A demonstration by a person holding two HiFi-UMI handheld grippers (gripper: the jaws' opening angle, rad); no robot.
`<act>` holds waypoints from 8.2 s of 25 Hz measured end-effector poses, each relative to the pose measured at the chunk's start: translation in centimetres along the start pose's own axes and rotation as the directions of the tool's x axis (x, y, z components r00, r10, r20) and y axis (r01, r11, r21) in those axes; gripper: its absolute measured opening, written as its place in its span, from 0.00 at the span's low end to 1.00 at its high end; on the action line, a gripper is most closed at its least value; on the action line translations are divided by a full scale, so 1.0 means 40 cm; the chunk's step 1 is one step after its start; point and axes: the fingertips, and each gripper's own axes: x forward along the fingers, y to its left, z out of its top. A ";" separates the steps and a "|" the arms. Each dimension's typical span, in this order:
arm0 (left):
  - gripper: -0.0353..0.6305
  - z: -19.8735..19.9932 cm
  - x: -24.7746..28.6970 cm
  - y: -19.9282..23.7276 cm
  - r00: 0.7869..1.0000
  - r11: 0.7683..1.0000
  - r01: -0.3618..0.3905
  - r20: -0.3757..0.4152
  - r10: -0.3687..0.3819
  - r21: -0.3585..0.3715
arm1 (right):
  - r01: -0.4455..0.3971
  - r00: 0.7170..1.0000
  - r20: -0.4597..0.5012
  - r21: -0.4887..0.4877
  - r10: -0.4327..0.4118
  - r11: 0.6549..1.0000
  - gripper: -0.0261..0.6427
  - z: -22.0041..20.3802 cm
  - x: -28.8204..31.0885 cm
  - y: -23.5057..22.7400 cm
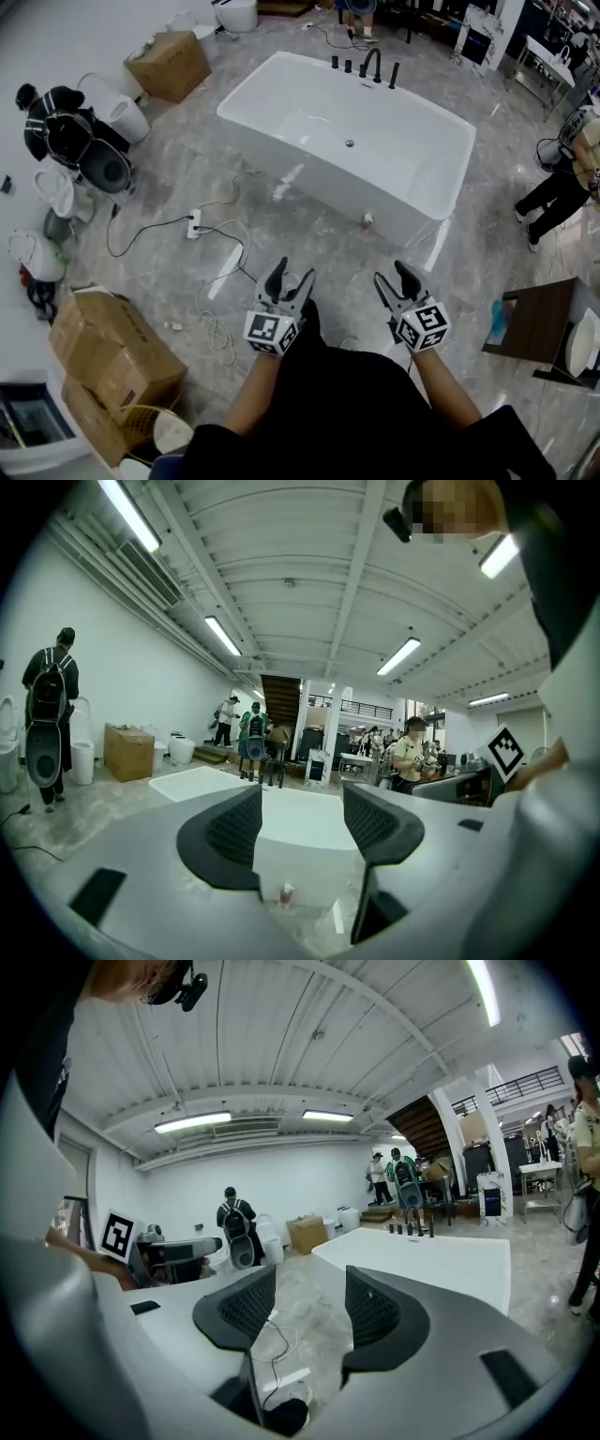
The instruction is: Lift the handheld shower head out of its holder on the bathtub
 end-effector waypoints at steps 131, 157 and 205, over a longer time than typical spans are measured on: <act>0.46 0.341 1.947 0.617 0.851 0.863 0.504 -0.150 -0.503 -0.033 | 0.509 0.860 -0.057 0.128 -0.506 0.851 0.34 0.541 1.393 -1.489; 0.46 0.226 2.254 0.580 0.860 0.868 0.493 -0.121 -0.496 -0.057 | 0.508 0.860 -0.104 0.097 -0.499 0.856 0.34 0.414 1.731 -1.949; 0.46 0.040 2.337 0.658 0.879 0.883 0.431 -0.137 -0.457 -0.186 | 0.556 0.822 -0.217 0.101 -0.527 0.825 0.31 0.221 2.067 -2.288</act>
